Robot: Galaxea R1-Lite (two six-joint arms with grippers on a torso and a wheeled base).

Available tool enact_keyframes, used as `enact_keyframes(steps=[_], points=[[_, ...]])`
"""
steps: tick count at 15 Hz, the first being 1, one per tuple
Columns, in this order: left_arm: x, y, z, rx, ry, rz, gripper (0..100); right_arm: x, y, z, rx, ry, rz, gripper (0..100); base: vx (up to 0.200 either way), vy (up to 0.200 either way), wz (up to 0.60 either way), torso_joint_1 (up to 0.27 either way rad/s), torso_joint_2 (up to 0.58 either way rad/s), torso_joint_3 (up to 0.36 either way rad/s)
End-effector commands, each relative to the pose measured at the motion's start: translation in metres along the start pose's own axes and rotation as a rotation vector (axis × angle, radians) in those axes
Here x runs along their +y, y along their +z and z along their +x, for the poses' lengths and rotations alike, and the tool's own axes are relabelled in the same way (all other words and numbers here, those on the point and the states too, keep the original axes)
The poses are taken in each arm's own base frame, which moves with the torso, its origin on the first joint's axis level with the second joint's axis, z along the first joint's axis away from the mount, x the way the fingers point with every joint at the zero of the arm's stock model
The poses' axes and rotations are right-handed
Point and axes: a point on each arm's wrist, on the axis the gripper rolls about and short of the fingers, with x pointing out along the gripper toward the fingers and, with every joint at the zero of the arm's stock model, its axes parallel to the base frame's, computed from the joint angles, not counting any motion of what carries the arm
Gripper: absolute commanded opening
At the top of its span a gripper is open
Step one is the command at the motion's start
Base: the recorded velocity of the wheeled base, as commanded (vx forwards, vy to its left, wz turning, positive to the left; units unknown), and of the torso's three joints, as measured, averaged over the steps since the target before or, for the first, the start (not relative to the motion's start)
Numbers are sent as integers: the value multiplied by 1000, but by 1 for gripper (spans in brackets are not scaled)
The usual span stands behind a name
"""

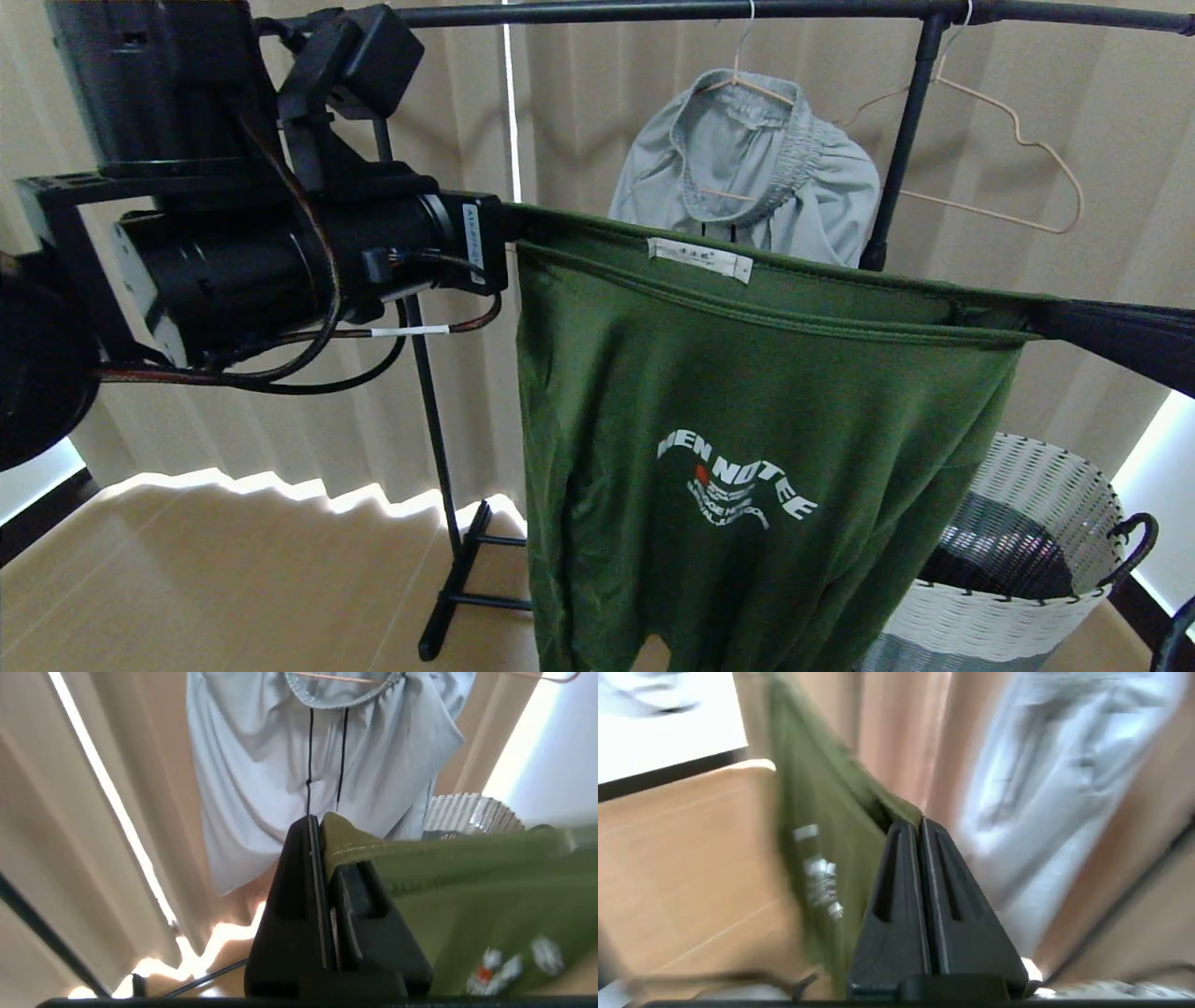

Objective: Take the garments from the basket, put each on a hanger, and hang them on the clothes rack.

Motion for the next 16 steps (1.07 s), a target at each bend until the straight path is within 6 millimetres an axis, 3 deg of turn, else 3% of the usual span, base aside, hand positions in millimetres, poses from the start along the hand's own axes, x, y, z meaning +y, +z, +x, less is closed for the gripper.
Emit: enact_keyframes(steps=[1,5,10,12,16], points=[[1,-7,11,24,1,-1,0,5,1,-11,-29,10,-11,0,0,0,0,0,0,0],[1,-8,9,33,1,-2,0,1,-1,1,0,2,-6,0,0,0,0,0,0,0],[-4,1,-44,125,-47,-4,0,-25,-3,22,27,-148,-131,0,0,0,0,0,0,0],[-7,9,-75,158,-144,-11,0,-39,-2,51,-7,-183,-138,0,0,0,0,0,0,0],[-11,14,-100,155,-192,-11,0,-55,18,91,-105,-186,-44,0,0,0,0,0,0,0]])
